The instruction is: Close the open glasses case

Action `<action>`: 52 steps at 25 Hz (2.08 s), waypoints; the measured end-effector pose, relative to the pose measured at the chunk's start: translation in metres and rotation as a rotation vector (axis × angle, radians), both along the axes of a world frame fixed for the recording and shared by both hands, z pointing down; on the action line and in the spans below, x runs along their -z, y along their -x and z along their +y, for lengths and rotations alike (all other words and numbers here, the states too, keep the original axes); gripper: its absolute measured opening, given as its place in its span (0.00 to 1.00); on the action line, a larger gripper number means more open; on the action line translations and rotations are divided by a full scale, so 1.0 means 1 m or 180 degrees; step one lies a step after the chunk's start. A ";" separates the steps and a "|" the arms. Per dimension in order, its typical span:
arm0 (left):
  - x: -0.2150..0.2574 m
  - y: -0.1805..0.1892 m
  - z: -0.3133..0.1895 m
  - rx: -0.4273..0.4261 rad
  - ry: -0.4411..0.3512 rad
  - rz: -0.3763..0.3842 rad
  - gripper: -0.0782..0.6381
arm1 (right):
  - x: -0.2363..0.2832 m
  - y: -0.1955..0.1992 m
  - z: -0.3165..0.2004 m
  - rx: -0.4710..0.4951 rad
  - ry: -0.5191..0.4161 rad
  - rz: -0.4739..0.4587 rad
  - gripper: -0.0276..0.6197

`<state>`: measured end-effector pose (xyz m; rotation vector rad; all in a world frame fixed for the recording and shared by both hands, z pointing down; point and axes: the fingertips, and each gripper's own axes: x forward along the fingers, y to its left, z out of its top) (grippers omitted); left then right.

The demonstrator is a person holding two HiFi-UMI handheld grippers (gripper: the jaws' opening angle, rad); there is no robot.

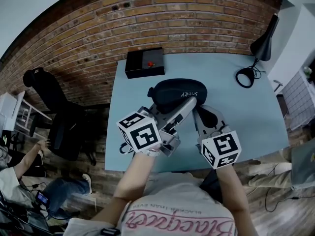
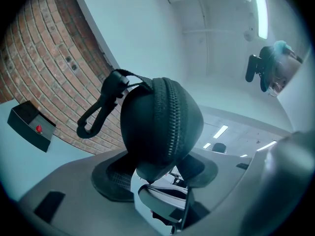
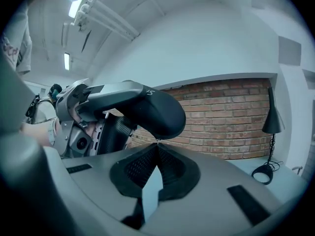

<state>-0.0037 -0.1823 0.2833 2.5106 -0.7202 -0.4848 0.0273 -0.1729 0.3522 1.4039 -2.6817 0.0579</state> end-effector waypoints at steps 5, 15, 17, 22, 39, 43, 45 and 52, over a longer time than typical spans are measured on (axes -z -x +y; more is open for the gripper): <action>0.004 0.002 -0.002 0.0059 0.0003 0.0133 0.47 | 0.001 0.005 0.004 -0.0048 -0.0134 0.0229 0.07; 0.010 0.006 -0.009 0.0183 -0.0005 0.0365 0.48 | 0.008 0.017 0.013 0.0075 -0.0296 0.0436 0.07; 0.011 0.007 -0.011 0.0220 0.0032 0.0362 0.48 | 0.008 0.014 0.012 0.0065 -0.0258 0.0379 0.07; 0.011 0.006 -0.012 0.0193 0.0062 0.0340 0.47 | 0.005 0.003 0.011 0.0035 -0.0200 0.0284 0.07; 0.014 -0.003 0.005 -0.0123 -0.0138 0.0037 0.47 | 0.016 -0.035 0.009 -0.0252 -0.0303 0.0403 0.07; 0.015 -0.010 0.011 -0.0183 -0.0268 -0.0165 0.46 | 0.019 -0.041 0.007 -0.0297 -0.0335 0.0393 0.07; 0.014 -0.011 0.013 -0.0226 -0.0280 -0.0197 0.46 | 0.021 -0.043 0.007 -0.0309 -0.0366 0.0429 0.07; 0.015 -0.012 0.018 -0.0361 -0.0308 -0.0192 0.46 | 0.031 -0.043 0.010 -0.0147 -0.0612 0.0741 0.07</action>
